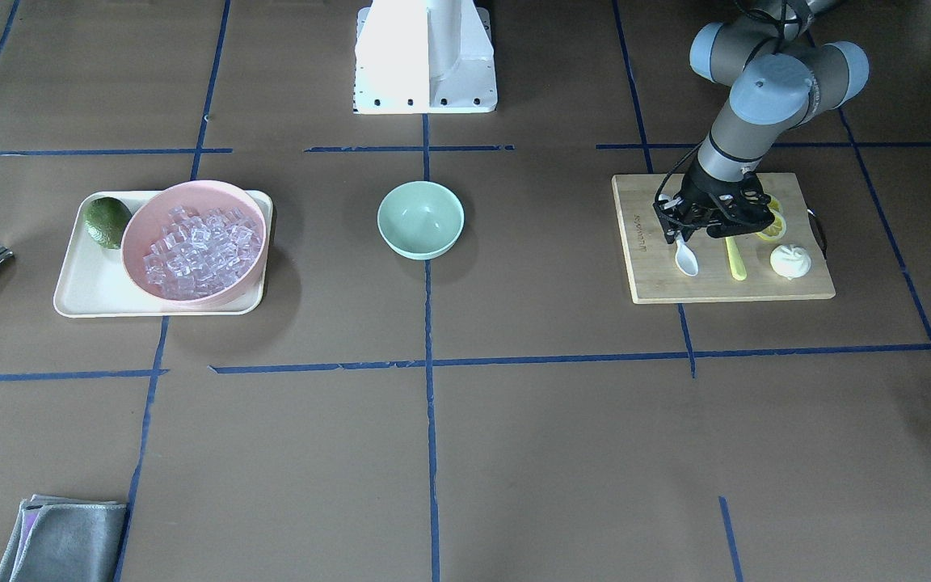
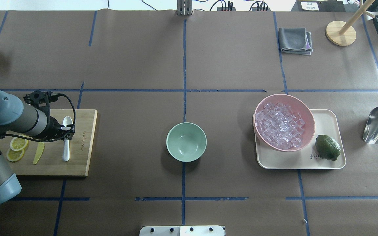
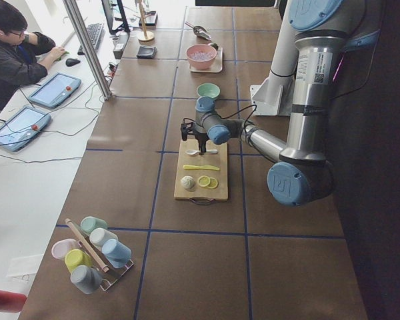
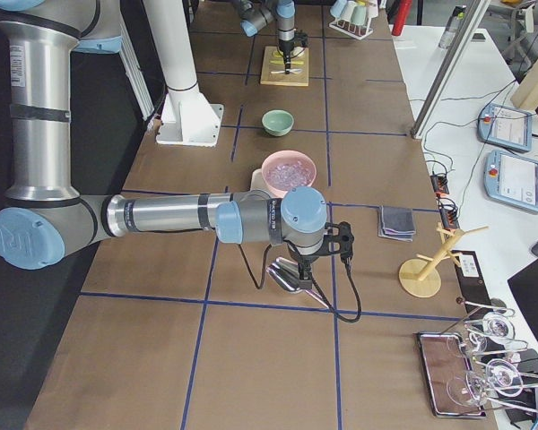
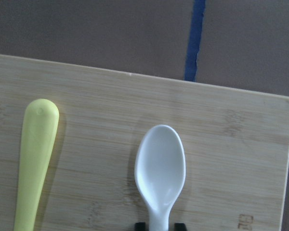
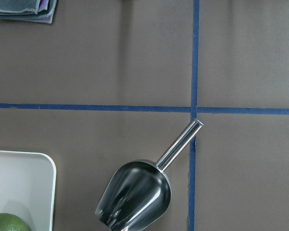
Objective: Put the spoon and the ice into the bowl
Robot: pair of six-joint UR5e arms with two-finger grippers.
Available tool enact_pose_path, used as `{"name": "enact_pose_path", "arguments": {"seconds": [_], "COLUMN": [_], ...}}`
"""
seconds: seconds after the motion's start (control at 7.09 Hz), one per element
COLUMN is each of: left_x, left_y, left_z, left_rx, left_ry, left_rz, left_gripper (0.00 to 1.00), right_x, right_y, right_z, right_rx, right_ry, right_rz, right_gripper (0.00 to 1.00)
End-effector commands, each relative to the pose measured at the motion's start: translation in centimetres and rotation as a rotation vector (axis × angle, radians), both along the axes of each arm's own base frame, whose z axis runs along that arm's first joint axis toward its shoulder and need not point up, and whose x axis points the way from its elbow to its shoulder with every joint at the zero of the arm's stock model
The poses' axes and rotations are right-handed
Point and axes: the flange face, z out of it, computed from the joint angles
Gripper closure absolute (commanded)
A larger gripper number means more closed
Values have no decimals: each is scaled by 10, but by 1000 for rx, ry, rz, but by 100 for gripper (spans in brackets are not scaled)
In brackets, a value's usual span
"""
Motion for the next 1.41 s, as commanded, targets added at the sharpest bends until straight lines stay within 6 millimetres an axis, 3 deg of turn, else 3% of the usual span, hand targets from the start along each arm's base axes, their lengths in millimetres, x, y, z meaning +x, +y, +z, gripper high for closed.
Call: {"name": "enact_pose_path", "arguments": {"seconds": [0.0,0.42,0.56,0.71,0.85,0.99,1.13,1.27], "left_x": [-3,-28,-28,-13,2,25,72,109], "left_y": [3,6,1,-11,-17,-7,8,2], "left_z": [-10,-66,-112,-166,-209,-244,-270,-298], "left_rx": [-10,-48,-66,-74,-123,-164,-218,-253], "left_ry": [24,82,95,98,126,173,195,201], "left_rz": [14,32,38,37,-8,-26,-21,-31], "left_gripper": [100,100,100,100,100,100,100,100], "right_x": [0,0,-10,-31,-53,-80,-102,-121], "right_y": [0,-15,-26,-26,-27,-27,-31,-34], "right_z": [-1,-17,-37,-60,-98,-129,-155,-172], "right_rx": [0,3,-12,-26,-47,-72,-71,-93], "right_ry": [-1,-3,-12,-21,-43,-60,-70,-82], "right_rz": [2,24,46,51,83,94,90,97], "right_gripper": [0,0,0,0,0,0,0,0]}}
